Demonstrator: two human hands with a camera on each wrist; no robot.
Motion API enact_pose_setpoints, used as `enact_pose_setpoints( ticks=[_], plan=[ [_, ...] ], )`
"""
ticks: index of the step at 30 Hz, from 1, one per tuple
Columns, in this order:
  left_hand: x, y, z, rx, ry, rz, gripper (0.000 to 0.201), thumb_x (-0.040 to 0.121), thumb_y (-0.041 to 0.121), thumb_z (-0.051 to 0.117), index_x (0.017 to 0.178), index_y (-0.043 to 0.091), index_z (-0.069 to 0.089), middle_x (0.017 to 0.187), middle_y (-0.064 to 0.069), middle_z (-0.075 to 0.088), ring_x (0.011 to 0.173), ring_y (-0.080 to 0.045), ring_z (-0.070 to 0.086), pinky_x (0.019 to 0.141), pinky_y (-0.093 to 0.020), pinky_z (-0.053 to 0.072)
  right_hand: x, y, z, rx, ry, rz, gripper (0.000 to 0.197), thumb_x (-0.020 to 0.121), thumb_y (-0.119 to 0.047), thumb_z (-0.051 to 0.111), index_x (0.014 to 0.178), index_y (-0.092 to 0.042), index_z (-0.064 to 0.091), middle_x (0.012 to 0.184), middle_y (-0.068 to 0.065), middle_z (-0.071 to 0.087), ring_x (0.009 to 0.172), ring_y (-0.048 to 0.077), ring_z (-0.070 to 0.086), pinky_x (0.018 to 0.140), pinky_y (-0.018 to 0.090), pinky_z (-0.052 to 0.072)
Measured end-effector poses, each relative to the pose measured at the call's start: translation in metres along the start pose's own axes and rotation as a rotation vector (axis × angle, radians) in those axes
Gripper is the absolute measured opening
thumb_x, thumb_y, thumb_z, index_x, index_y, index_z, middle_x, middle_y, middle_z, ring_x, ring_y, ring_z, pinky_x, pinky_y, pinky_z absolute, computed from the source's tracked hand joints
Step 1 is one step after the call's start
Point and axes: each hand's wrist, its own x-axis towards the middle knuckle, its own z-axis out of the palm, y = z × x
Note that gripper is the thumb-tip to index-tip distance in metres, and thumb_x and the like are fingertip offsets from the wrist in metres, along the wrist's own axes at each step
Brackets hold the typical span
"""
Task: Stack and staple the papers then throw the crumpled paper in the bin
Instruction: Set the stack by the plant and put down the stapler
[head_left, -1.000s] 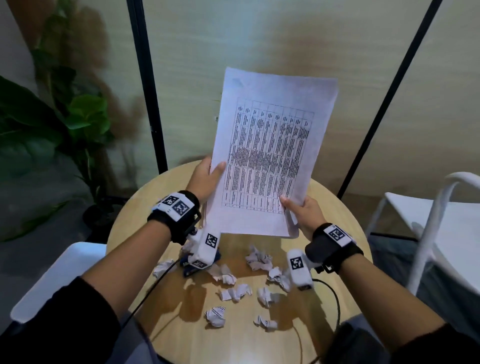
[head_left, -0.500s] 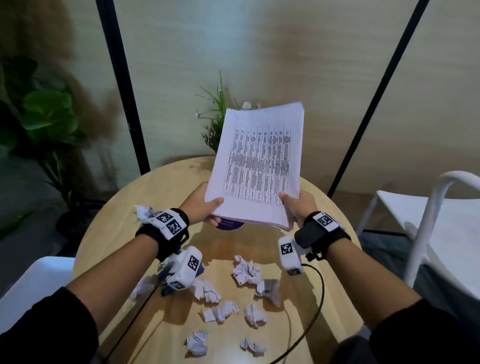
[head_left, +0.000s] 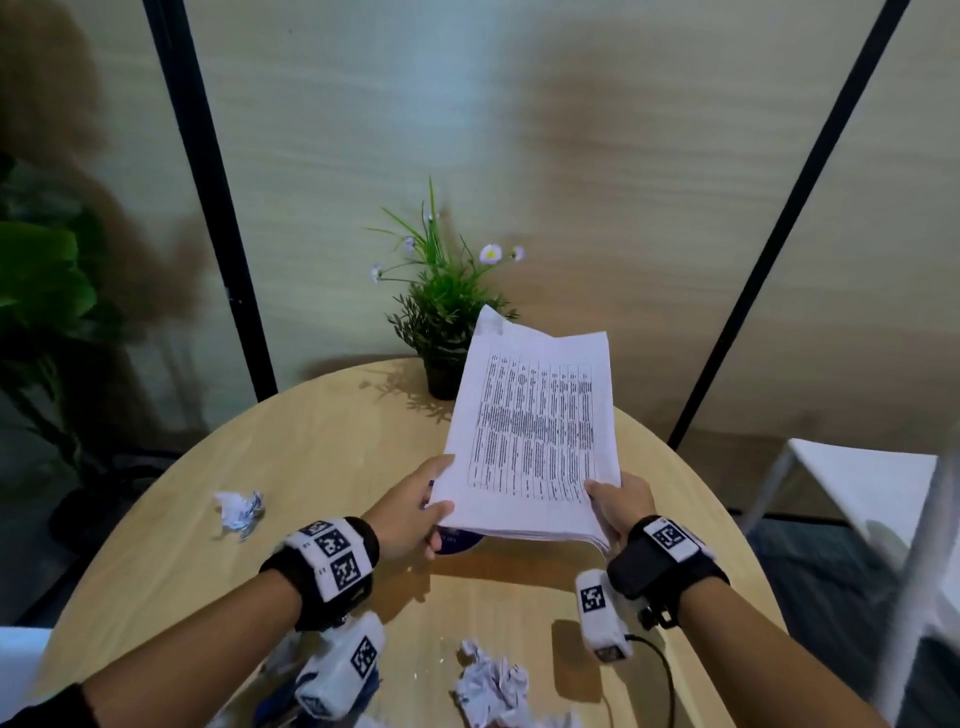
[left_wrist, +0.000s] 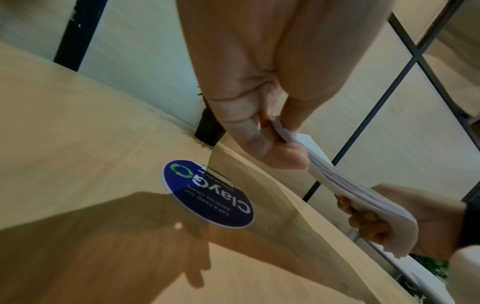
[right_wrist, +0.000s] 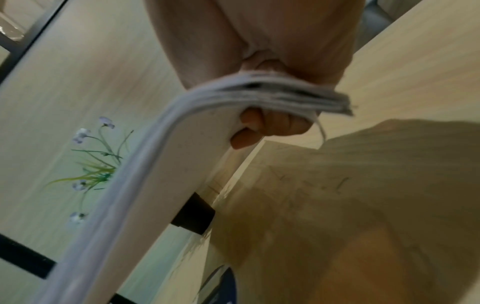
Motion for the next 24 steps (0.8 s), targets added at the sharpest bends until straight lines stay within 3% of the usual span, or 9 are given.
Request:
enact_pose_setpoints(
  ticks=[3, 5, 8, 10, 13, 16, 18, 21, 24],
  plan=[
    [0.022, 0.004, 0.008, -0.012, -0.035, -0.035, 0.054, 0.097, 0.005, 0.042, 0.146, 0.019, 0.025, 0.092, -0.005, 0.054, 0.041, -0.006, 0.054, 0.045, -0.021, 0.050, 0.011, 0.008, -0.011, 0.032, 0.044, 0.045, 0.024, 0.086, -0.004, 0.058, 0.109, 0.004, 0.061, 0.093, 0.015, 0.063, 0.085, 0.032, 0.061, 0.077, 0.035, 0.050],
    [0.038, 0.013, 0.013, -0.025, -0.049, -0.027, 0.051, 0.098, 0.005, 0.041, 0.145, 0.014, 0.026, 0.085, -0.006, 0.055, 0.037, -0.004, 0.054, 0.043, -0.018, 0.049, 0.021, 0.013, -0.020, 0.023, 0.067, 0.077, 0.025, 0.084, -0.002, 0.058, 0.108, 0.005, 0.061, 0.094, 0.016, 0.063, 0.085, 0.032, 0.061, 0.078, 0.036, 0.050],
    [0.062, 0.021, 0.019, -0.026, -0.061, -0.035, 0.051, 0.098, 0.005, 0.041, 0.146, 0.010, 0.026, 0.104, -0.026, 0.058, 0.033, -0.004, 0.053, 0.040, -0.017, 0.047, 0.039, 0.013, -0.029, -0.065, 0.078, 0.114, 0.028, 0.082, -0.003, 0.060, 0.107, 0.009, 0.062, 0.093, 0.017, 0.064, 0.090, 0.034, 0.064, 0.084, 0.040, 0.052],
    [0.072, 0.021, 0.022, -0.007, -0.052, -0.056, 0.051, 0.098, 0.005, 0.041, 0.147, 0.007, 0.025, 0.119, -0.033, 0.054, 0.031, -0.003, 0.053, 0.039, -0.016, 0.046, 0.049, 0.003, -0.031, -0.185, 0.050, 0.111, 0.030, 0.083, -0.007, 0.060, 0.108, 0.008, 0.062, 0.092, 0.015, 0.062, 0.088, 0.032, 0.061, 0.080, 0.034, 0.049],
    [0.082, 0.013, 0.024, 0.007, -0.015, -0.086, 0.053, 0.098, 0.005, 0.041, 0.147, 0.006, 0.023, 0.136, -0.032, 0.044, 0.031, -0.003, 0.053, 0.039, -0.016, 0.048, 0.058, -0.012, -0.027, -0.286, 0.006, 0.091, 0.029, 0.084, -0.010, 0.060, 0.108, 0.007, 0.061, 0.090, 0.013, 0.060, 0.081, 0.028, 0.056, 0.071, 0.029, 0.042],
    [0.091, 0.000, 0.021, -0.006, 0.037, -0.122, 0.053, 0.098, 0.004, 0.041, 0.147, 0.006, 0.023, 0.140, -0.032, 0.040, 0.029, -0.004, 0.049, 0.036, -0.016, 0.045, 0.069, -0.018, -0.018, -0.290, -0.003, 0.078, 0.029, 0.084, -0.010, 0.062, 0.107, 0.008, 0.062, 0.087, 0.013, 0.060, 0.079, 0.027, 0.056, 0.069, 0.028, 0.042],
    [0.095, -0.008, 0.019, -0.018, 0.092, -0.148, 0.050, 0.098, 0.004, 0.040, 0.146, 0.006, 0.027, 0.131, -0.028, 0.048, 0.029, -0.005, 0.047, 0.035, -0.017, 0.044, 0.076, -0.018, -0.011, -0.244, -0.008, 0.075, 0.024, 0.086, -0.003, 0.059, 0.108, 0.006, 0.060, 0.082, 0.012, 0.061, 0.080, 0.026, 0.056, 0.065, 0.026, 0.045],
    [0.100, -0.015, 0.016, -0.041, 0.158, -0.217, 0.043, 0.099, 0.007, 0.038, 0.141, 0.002, 0.034, 0.082, -0.011, 0.054, 0.042, -0.015, 0.048, 0.033, -0.019, 0.045, 0.083, -0.015, -0.006, -0.133, -0.033, 0.127, 0.039, 0.088, 0.003, 0.050, 0.126, -0.005, 0.048, 0.084, 0.016, 0.059, 0.074, 0.028, 0.059, 0.047, 0.027, 0.049],
    [0.101, -0.020, 0.010, -0.049, 0.182, -0.316, 0.033, 0.098, 0.004, 0.036, 0.129, -0.001, 0.048, 0.071, -0.007, 0.048, 0.048, -0.018, 0.047, 0.034, -0.022, 0.047, 0.086, -0.004, -0.006, -0.172, -0.079, 0.152, 0.042, 0.088, 0.003, 0.046, 0.129, -0.007, 0.048, 0.085, 0.018, 0.060, 0.064, 0.026, 0.058, 0.046, 0.027, 0.048]
  ],
)
